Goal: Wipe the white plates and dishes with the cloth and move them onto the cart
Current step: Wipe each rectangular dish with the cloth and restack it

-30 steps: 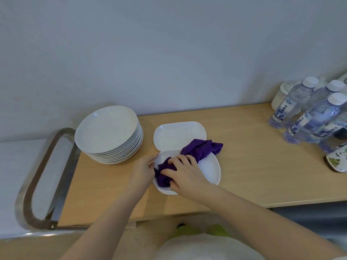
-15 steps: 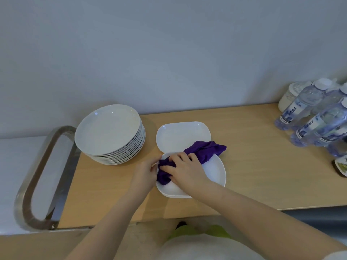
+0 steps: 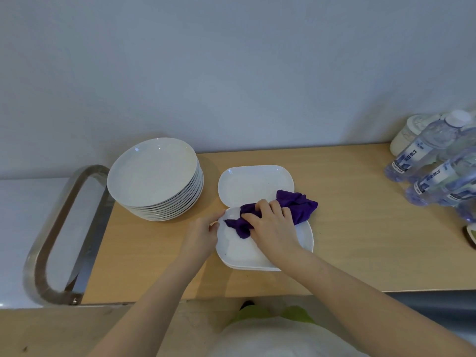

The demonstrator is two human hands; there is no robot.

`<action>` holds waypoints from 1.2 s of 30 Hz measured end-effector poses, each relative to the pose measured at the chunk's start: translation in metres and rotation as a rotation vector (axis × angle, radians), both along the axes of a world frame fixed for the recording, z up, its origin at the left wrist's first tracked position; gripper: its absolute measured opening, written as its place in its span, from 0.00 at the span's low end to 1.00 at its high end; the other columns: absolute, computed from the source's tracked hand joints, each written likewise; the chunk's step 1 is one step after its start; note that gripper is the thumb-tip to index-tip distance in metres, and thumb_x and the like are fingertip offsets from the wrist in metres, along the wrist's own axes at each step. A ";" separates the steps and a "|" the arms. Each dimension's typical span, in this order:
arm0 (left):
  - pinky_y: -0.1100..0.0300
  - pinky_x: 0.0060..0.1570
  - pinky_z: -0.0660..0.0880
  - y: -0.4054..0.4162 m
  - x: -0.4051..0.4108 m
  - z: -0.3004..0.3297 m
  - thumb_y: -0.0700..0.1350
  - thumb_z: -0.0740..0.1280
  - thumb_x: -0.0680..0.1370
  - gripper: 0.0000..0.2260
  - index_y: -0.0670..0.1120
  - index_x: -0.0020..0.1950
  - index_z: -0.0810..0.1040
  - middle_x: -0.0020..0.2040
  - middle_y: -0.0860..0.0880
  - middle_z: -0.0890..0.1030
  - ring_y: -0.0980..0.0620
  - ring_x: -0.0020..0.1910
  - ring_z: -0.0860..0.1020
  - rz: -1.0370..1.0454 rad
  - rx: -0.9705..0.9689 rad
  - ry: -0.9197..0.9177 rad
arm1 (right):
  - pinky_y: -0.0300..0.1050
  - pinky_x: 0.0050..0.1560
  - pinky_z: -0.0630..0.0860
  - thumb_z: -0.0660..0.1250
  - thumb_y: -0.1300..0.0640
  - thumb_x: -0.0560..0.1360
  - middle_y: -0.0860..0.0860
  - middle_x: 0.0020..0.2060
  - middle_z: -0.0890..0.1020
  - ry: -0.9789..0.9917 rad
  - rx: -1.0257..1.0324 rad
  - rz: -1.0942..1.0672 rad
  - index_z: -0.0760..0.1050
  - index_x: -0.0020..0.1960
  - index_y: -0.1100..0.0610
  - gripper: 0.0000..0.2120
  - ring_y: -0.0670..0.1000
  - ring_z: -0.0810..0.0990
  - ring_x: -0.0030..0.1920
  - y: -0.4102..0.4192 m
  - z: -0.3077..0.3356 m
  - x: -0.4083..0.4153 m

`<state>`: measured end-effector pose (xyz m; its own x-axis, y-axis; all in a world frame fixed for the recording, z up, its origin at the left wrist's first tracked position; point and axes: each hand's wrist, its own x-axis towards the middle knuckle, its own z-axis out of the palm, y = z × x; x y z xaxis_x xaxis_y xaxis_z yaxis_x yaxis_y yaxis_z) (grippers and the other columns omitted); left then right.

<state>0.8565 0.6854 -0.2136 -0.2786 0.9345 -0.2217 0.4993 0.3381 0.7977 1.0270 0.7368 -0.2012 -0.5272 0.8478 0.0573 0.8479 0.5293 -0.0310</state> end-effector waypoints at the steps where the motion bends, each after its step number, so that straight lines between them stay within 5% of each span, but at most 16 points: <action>1: 0.50 0.53 0.78 0.000 -0.001 0.001 0.38 0.64 0.77 0.16 0.51 0.63 0.79 0.53 0.55 0.83 0.54 0.52 0.79 0.002 -0.008 -0.018 | 0.50 0.48 0.69 0.68 0.52 0.73 0.51 0.51 0.77 0.017 -0.027 0.034 0.79 0.56 0.45 0.11 0.56 0.74 0.50 -0.002 -0.001 -0.003; 3: 0.49 0.54 0.78 0.001 -0.002 0.003 0.36 0.63 0.78 0.16 0.49 0.63 0.79 0.56 0.51 0.82 0.50 0.55 0.79 0.001 -0.032 -0.046 | 0.52 0.53 0.66 0.62 0.51 0.76 0.51 0.56 0.75 0.044 -0.072 0.091 0.76 0.61 0.45 0.14 0.57 0.71 0.56 -0.007 -0.005 -0.008; 6: 0.49 0.54 0.78 0.004 -0.004 0.006 0.35 0.61 0.78 0.16 0.48 0.63 0.78 0.58 0.49 0.81 0.48 0.55 0.79 0.003 -0.059 -0.040 | 0.53 0.53 0.70 0.63 0.48 0.75 0.51 0.54 0.78 0.070 -0.070 0.140 0.80 0.56 0.47 0.13 0.57 0.74 0.55 -0.019 -0.003 -0.010; 10: 0.65 0.47 0.74 0.006 -0.002 0.009 0.35 0.62 0.78 0.16 0.47 0.62 0.79 0.58 0.50 0.81 0.55 0.50 0.78 0.000 -0.049 0.020 | 0.54 0.56 0.69 0.56 0.46 0.76 0.50 0.53 0.78 0.180 -0.110 0.198 0.82 0.50 0.49 0.16 0.55 0.74 0.55 -0.031 -0.003 -0.008; 13: 0.63 0.53 0.70 0.006 -0.001 0.010 0.35 0.62 0.78 0.15 0.46 0.62 0.80 0.59 0.51 0.81 0.54 0.56 0.76 0.008 -0.048 0.013 | 0.54 0.63 0.64 0.52 0.42 0.77 0.49 0.56 0.77 0.219 -0.191 0.224 0.81 0.52 0.49 0.21 0.54 0.71 0.60 -0.041 -0.005 -0.006; 17: 0.59 0.52 0.74 0.006 0.000 0.011 0.37 0.63 0.78 0.15 0.48 0.61 0.80 0.58 0.51 0.81 0.56 0.52 0.77 0.008 -0.048 -0.014 | 0.55 0.69 0.58 0.46 0.36 0.77 0.48 0.58 0.76 0.243 -0.232 0.227 0.80 0.55 0.47 0.27 0.53 0.68 0.63 -0.049 -0.005 -0.005; 25: 0.62 0.47 0.72 0.005 0.003 0.009 0.37 0.63 0.77 0.15 0.49 0.61 0.80 0.56 0.54 0.82 0.58 0.49 0.77 0.011 -0.030 0.017 | 0.55 0.66 0.65 0.67 0.46 0.73 0.49 0.50 0.78 0.199 -0.139 0.247 0.81 0.49 0.51 0.11 0.55 0.74 0.57 -0.051 -0.007 -0.001; 32: 0.56 0.39 0.77 0.000 0.004 0.009 0.37 0.63 0.76 0.17 0.54 0.58 0.81 0.45 0.60 0.82 0.55 0.37 0.78 0.027 -0.002 -0.009 | 0.47 0.62 0.66 0.67 0.50 0.71 0.48 0.48 0.78 0.195 -0.220 0.378 0.80 0.46 0.53 0.08 0.53 0.74 0.55 -0.036 -0.001 0.030; 36: 0.57 0.40 0.78 0.000 0.006 0.009 0.38 0.63 0.76 0.17 0.55 0.59 0.81 0.48 0.62 0.81 0.59 0.38 0.79 0.021 0.005 0.012 | 0.43 0.62 0.64 0.65 0.51 0.71 0.47 0.48 0.77 0.129 -0.260 0.416 0.77 0.45 0.54 0.07 0.52 0.72 0.56 -0.026 0.003 0.051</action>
